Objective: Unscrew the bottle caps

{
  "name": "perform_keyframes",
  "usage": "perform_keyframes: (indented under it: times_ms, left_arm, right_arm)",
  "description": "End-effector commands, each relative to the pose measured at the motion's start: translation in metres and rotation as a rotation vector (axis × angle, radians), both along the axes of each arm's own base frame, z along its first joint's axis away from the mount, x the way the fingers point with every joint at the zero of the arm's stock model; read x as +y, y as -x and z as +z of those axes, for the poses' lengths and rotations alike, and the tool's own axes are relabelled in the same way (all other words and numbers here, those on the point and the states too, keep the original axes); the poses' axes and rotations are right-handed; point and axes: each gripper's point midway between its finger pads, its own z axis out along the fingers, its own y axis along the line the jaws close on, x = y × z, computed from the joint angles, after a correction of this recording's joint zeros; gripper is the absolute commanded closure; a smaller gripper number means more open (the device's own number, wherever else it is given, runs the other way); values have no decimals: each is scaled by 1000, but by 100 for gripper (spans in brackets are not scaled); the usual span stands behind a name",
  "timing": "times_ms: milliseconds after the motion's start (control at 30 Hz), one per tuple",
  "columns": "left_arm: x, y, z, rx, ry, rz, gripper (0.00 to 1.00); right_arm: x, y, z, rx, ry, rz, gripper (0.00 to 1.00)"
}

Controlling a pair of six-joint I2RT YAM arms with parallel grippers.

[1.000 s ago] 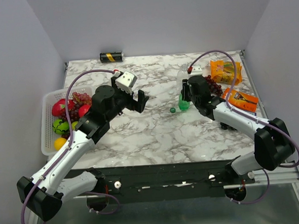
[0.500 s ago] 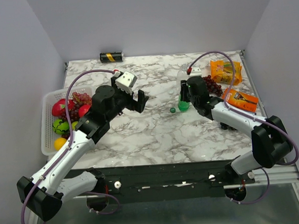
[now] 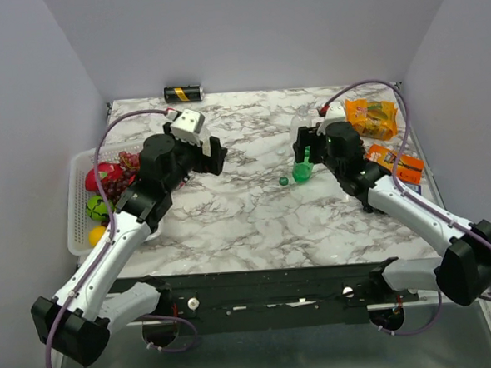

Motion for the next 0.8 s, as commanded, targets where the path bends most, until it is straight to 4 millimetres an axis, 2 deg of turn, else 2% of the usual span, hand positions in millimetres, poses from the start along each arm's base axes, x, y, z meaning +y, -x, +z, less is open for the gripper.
perform_keyframes:
  times_ms: [0,33,67,100,133,167,233,267,300,367,400,433,467,500,533,700,733,767]
  left_arm:
    - [49,-13,36,-48,103,144,1]
    - [58,-15,37,-55,103,171,1]
    - [70,-19,39,-66,90,208,1]
    - [80,-20,40,-76,72,253,1]
    - [85,-20,40,-80,57,267,1]
    - [95,-22,41,-91,36,315,1]
    - [111,-24,40,-99,-8,383,1]
    - [115,-24,40,-102,-13,396,1]
    - [123,-25,41,-103,-8,419,1]
    - [126,-28,40,-99,13,416,1]
    - [128,-29,41,-100,27,415,1]
    - [135,-32,39,-92,43,435,1]
    - [136,-33,39,-90,50,434,1]
    - [139,-34,37,-82,53,439,1]
    - [144,-35,38,-82,59,454,1]
    - [147,-34,40,-88,74,444,1]
    - [147,-34,40,-87,75,445,1]
    - [148,-34,41,-91,75,446,1]
  right_arm:
    - [33,12,56,-84,-90,196,14]
    - [45,11,78,-116,-118,237,15]
    - [56,9,75,-97,-121,270,16]
    - [68,9,80,-97,-129,311,16]
    - [82,8,100,-129,-141,339,16]
    - [100,4,91,-99,-134,386,16]
    - [129,7,93,-82,-137,465,16]
    - [142,3,112,-116,-155,490,16]
    - [159,-2,95,-76,-141,529,15]
    - [184,-3,98,-74,-143,577,14]
    - [200,-12,97,-75,-137,601,14]
    - [212,-11,96,-73,-134,625,14]
    - [220,-16,92,-67,-129,629,14]
    - [228,-22,105,-99,-135,624,14]
    - [241,-26,86,-72,-120,633,14]
    - [272,-52,72,-84,-111,613,14]
    - [279,-56,82,-107,-122,615,14]
    - [286,-62,64,-86,-111,616,14]
